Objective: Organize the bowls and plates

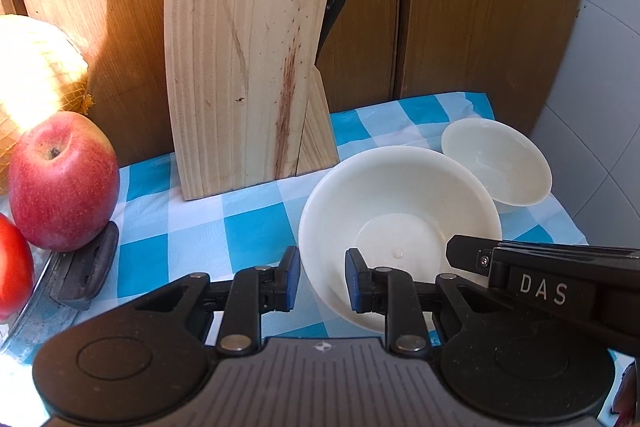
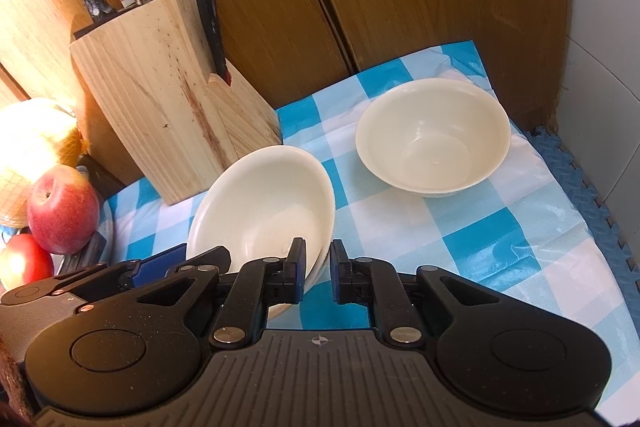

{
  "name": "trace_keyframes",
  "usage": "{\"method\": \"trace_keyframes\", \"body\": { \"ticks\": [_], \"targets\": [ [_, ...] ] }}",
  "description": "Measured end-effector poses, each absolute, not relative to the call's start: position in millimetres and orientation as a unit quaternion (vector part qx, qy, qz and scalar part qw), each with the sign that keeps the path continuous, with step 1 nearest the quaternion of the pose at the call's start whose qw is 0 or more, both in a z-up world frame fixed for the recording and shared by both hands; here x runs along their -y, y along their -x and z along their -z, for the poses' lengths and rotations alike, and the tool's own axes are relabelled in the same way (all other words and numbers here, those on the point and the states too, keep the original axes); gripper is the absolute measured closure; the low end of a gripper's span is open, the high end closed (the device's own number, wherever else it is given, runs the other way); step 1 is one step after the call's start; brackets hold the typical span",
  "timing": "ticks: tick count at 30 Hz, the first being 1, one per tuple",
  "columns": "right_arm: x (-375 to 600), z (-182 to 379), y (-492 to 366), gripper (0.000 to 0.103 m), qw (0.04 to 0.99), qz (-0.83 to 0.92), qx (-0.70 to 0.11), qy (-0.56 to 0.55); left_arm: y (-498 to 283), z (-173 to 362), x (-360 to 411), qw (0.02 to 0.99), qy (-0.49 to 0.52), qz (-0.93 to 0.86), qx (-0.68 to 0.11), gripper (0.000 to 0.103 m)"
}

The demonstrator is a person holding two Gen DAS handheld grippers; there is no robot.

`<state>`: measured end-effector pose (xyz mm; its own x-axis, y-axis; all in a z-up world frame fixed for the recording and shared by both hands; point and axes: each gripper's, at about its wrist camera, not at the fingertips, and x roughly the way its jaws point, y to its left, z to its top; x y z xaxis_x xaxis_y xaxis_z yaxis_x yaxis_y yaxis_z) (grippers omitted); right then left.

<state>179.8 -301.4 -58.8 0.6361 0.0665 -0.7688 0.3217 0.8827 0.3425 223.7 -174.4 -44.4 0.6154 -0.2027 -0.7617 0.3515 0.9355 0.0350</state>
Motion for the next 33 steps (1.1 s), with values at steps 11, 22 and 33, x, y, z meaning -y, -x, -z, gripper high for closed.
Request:
{"method": "trace_keyframes", "body": {
  "ticks": [11,22,33],
  "targets": [
    [285,39,-153,0.086,0.884,0.055,-0.409,-0.218,-193,29,160,0.898,-0.091,0.145,-0.406,0.084],
    [245,20,-126,0.086,0.897,0.024,-0.403,-0.179,-154,15,122,0.904,-0.083,0.127,-0.400,0.084],
    [210,14,-103,0.086,0.907,0.016,-0.398,-0.139,-131,24,95,0.897,-0.064,0.127,-0.418,0.084]
  ]
}}
